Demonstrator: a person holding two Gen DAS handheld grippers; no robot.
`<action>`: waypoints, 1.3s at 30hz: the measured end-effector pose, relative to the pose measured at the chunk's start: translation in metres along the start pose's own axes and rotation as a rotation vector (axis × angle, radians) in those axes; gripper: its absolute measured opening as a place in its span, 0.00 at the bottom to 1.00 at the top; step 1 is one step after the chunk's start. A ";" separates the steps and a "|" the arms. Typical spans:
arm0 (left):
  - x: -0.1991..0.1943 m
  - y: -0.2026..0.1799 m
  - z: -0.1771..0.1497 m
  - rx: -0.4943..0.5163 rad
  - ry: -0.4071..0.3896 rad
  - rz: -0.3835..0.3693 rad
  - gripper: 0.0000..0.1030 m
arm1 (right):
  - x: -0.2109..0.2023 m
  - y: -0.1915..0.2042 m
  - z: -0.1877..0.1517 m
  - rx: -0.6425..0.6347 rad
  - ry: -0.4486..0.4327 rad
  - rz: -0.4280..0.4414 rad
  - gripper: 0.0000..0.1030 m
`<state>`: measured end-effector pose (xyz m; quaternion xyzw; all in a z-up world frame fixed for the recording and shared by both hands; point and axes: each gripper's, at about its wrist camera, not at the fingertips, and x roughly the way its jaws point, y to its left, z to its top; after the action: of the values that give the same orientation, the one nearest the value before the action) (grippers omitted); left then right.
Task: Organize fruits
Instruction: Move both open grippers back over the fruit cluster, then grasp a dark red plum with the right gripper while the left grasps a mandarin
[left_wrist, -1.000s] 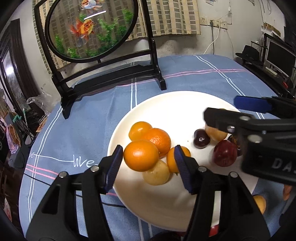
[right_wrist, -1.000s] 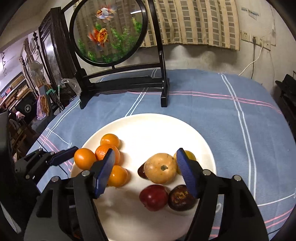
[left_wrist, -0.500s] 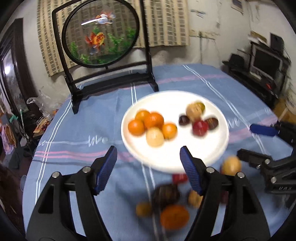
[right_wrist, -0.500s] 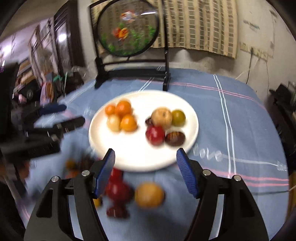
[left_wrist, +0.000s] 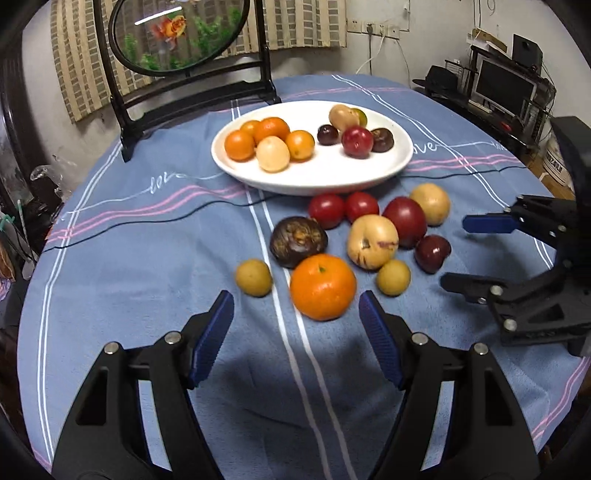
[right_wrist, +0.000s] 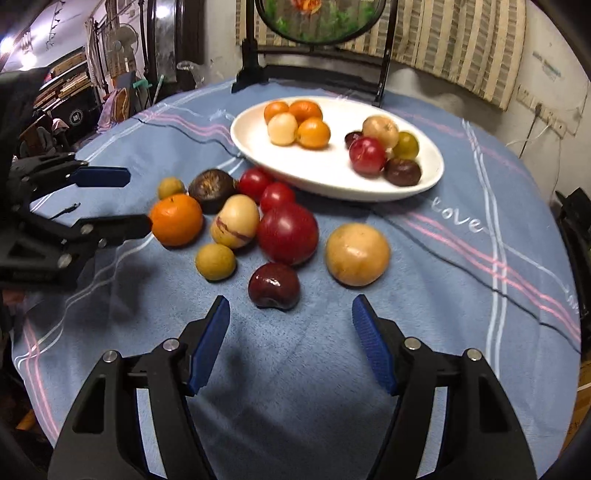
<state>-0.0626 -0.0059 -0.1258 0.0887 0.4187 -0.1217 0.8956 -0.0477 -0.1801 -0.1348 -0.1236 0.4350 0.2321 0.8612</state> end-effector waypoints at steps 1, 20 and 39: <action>0.002 0.000 0.000 0.001 0.003 -0.002 0.70 | 0.006 0.000 0.001 0.001 0.010 -0.004 0.67; 0.030 -0.014 0.009 0.036 0.037 -0.018 0.70 | 0.008 -0.004 -0.001 -0.018 0.016 0.060 0.31; 0.005 -0.011 0.032 -0.029 -0.082 -0.017 0.43 | -0.019 -0.016 0.012 0.082 -0.106 0.082 0.31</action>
<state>-0.0390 -0.0259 -0.1102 0.0669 0.3840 -0.1266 0.9121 -0.0406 -0.1942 -0.1123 -0.0577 0.4026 0.2552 0.8772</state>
